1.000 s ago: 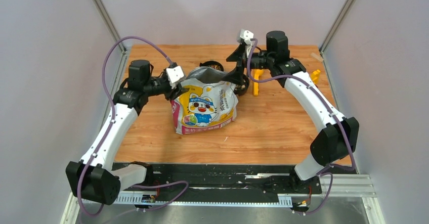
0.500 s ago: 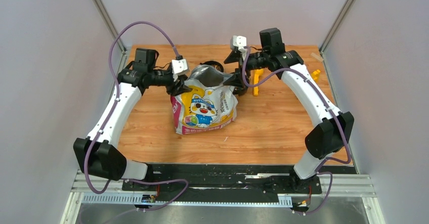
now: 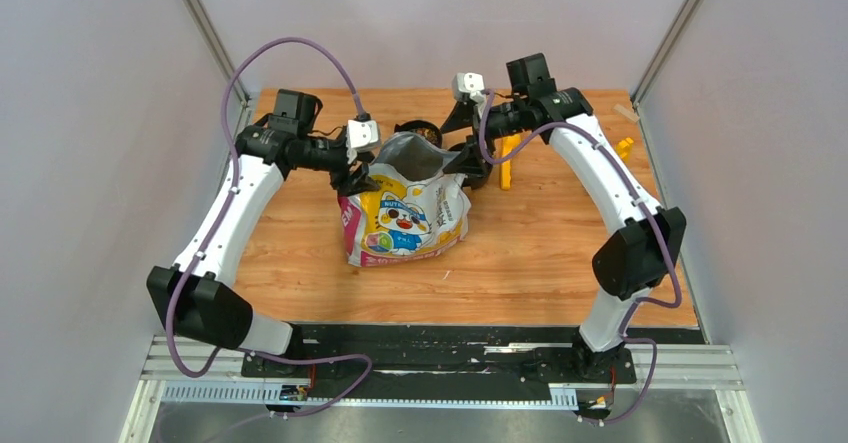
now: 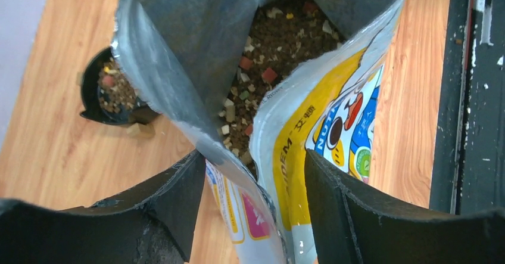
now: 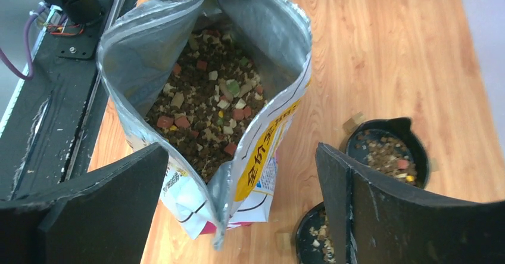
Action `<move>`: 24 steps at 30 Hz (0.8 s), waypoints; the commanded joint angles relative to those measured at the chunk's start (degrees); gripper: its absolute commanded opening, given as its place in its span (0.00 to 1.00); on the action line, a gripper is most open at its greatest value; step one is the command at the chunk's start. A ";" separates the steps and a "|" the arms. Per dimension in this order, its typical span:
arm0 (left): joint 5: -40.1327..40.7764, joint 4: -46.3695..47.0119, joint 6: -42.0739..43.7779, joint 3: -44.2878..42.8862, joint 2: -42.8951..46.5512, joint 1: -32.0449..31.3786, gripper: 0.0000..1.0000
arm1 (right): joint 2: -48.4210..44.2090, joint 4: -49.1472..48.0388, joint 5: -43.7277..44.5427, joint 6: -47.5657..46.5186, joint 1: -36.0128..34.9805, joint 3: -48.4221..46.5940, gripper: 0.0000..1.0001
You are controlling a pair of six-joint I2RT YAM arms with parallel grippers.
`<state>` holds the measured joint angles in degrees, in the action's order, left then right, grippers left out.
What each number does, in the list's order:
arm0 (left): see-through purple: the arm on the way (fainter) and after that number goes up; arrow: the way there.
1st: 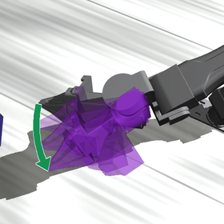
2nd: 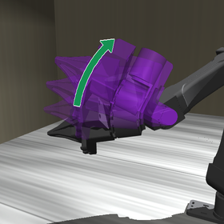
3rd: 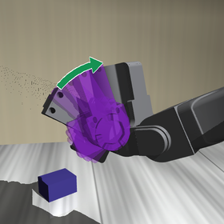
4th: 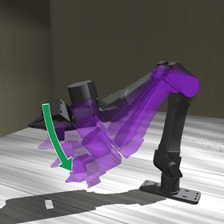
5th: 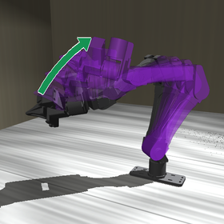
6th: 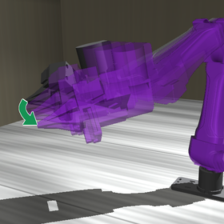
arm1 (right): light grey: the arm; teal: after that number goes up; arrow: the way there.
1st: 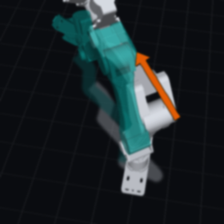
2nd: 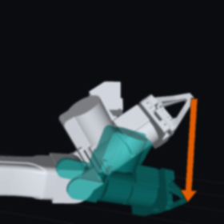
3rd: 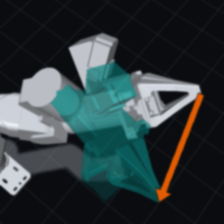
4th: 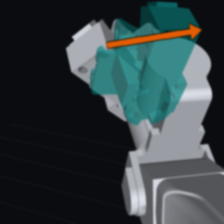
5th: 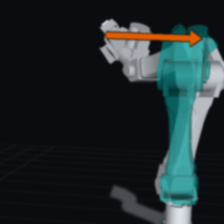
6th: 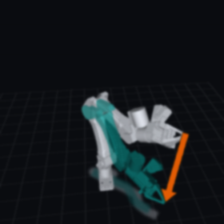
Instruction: Serve the pet food
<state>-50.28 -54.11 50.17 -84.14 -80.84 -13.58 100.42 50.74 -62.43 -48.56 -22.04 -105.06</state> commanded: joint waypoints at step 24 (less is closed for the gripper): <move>9.81 2.46 5.81 9.18 10.50 1.69 0.00 | -13.22 4.46 3.02 -4.02 1.69 14.60 0.00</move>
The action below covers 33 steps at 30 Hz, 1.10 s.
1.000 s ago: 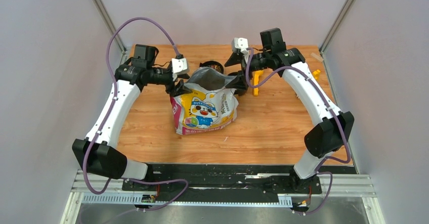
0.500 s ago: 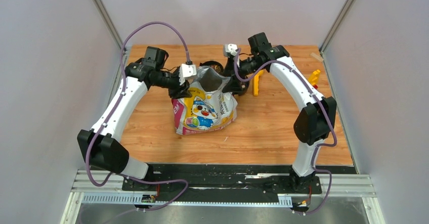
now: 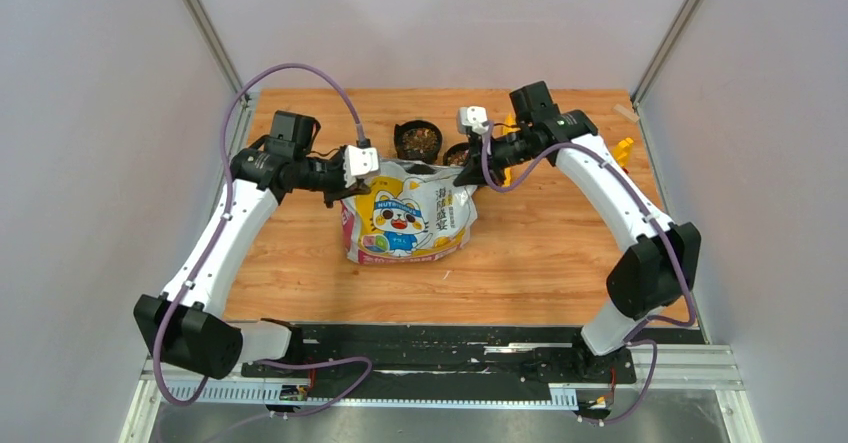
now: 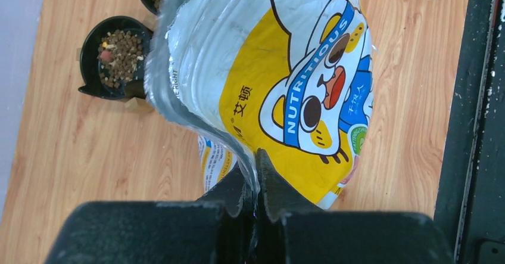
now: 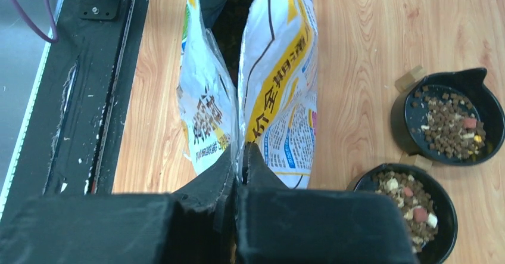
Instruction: Serve the pet food
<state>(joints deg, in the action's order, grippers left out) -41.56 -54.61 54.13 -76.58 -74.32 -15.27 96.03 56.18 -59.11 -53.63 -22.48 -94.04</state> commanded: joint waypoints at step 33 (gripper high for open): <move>-15.55 4.92 10.04 4.23 2.16 7.44 0.00 | -0.58 -17.65 21.01 33.67 -16.16 -8.74 0.99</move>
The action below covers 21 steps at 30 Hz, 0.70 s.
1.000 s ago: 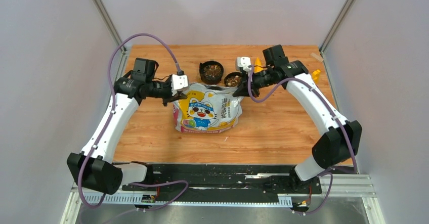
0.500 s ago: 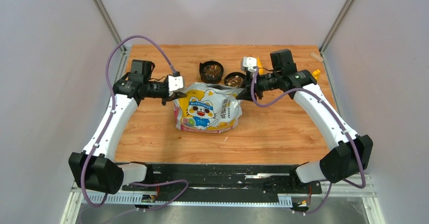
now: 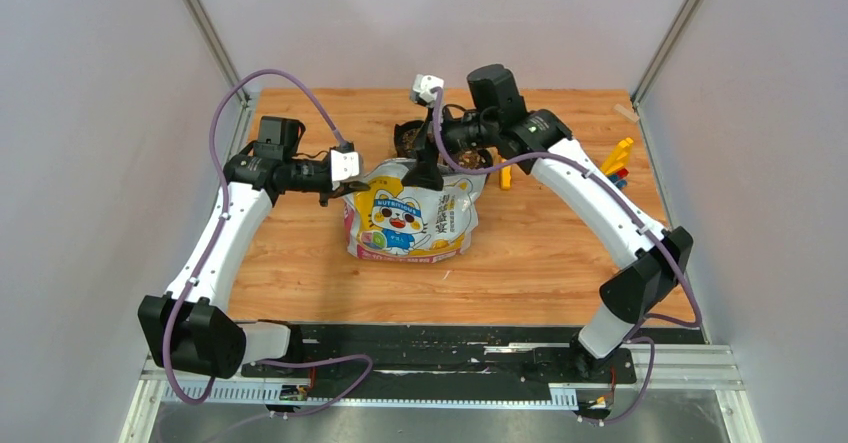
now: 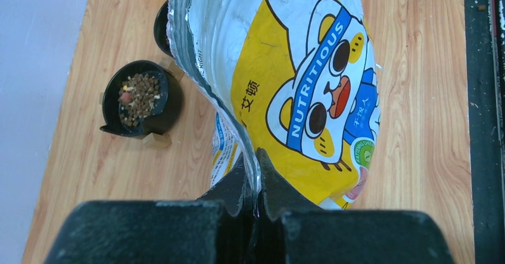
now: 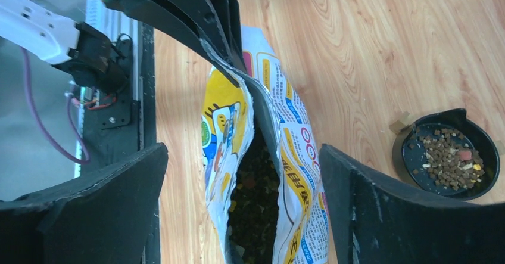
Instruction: Serve the pet food
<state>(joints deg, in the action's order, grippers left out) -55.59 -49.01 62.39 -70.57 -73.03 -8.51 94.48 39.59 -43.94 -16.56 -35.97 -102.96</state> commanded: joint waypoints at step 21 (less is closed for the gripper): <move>-6.10 -5.36 4.98 -2.45 1.13 1.75 0.00 | 0.03 16.32 22.37 -23.10 -7.72 2.41 0.16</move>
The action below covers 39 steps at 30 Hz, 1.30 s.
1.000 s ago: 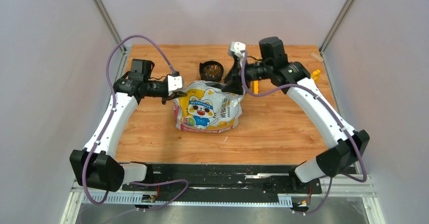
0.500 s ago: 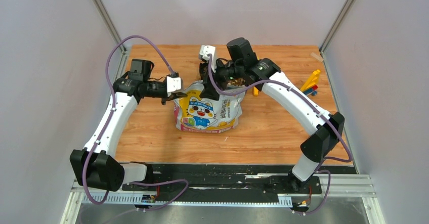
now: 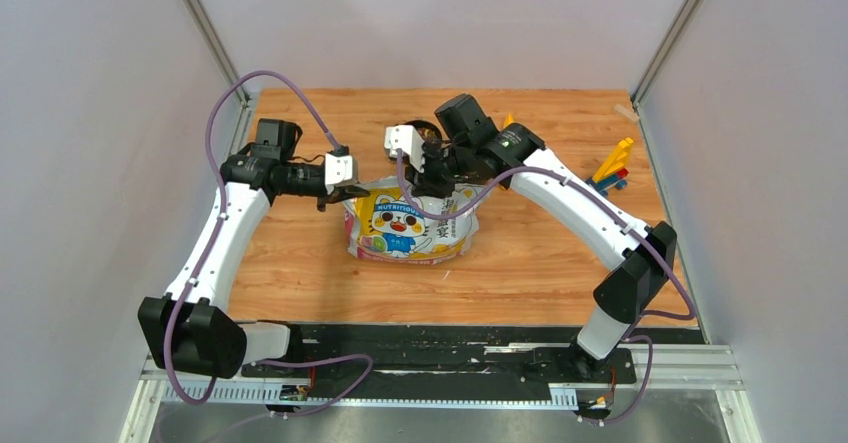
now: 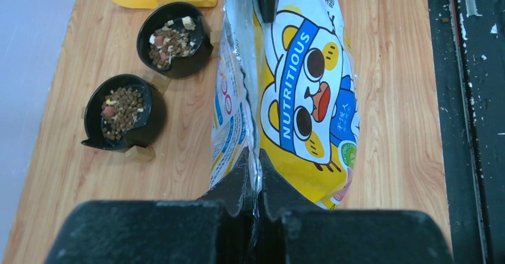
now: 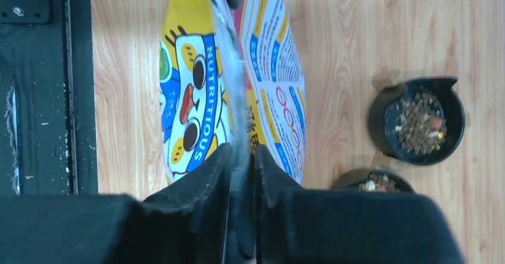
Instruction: Serve the pet food
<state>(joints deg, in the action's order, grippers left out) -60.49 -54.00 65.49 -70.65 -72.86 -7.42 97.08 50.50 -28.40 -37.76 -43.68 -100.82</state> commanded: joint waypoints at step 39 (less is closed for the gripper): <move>5.21 3.01 0.02 -1.51 3.25 1.60 0.00 | -19.08 1.83 16.98 0.24 11.08 17.55 0.00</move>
<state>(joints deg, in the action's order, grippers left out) -57.12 -51.68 65.78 -70.54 -71.99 -7.53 80.29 48.95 -16.78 -37.23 -34.41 -84.58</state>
